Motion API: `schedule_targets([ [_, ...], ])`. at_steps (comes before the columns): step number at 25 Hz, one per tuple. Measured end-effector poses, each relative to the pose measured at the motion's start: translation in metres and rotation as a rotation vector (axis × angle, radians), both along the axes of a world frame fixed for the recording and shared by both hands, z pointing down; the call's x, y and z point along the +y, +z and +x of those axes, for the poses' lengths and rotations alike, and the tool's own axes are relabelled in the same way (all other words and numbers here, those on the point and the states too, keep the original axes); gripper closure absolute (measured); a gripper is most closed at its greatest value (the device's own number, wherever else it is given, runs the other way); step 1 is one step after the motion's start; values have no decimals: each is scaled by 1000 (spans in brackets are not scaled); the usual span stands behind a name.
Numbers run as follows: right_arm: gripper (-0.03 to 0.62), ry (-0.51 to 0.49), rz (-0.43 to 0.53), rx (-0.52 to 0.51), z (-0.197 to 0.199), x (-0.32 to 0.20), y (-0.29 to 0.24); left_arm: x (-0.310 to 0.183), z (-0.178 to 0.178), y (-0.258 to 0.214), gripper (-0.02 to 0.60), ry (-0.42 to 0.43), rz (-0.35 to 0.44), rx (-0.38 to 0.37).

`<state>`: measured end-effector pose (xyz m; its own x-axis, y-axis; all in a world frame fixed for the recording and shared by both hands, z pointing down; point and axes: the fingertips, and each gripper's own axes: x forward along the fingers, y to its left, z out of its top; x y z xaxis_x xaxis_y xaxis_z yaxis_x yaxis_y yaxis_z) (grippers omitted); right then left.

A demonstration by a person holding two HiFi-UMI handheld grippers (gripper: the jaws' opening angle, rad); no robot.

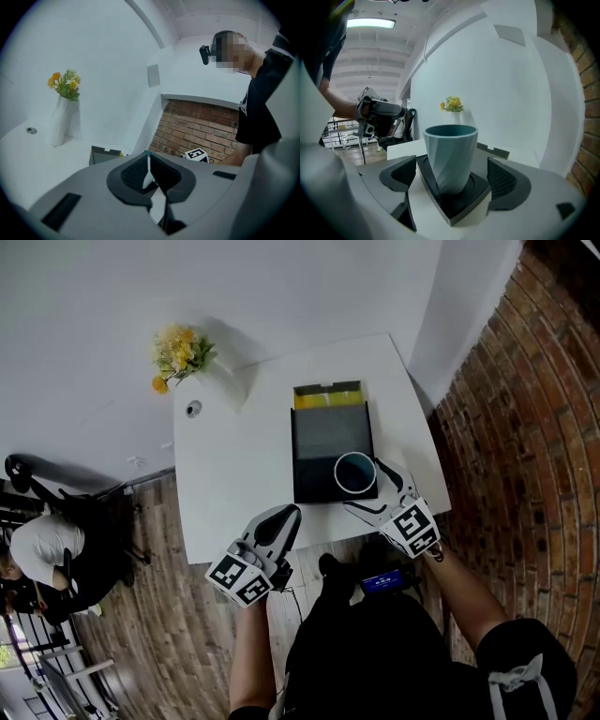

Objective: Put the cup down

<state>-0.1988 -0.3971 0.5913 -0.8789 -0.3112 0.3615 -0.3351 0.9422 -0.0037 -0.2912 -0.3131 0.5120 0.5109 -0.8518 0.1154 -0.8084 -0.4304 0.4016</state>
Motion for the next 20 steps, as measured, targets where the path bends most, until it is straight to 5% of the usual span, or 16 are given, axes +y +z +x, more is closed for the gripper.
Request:
schedule_targets([
  [5, 132, 42, -28, 14, 30, 7, -3, -5, -1, -3, 571, 9, 15, 1],
  [12, 138, 155, -160, -132, 66, -1, -38, -10, 16, -2, 571, 58, 23, 20],
  [20, 415, 161, -81, -138, 71, 3, -73, -8, 38, 0, 571, 88, 32, 44],
])
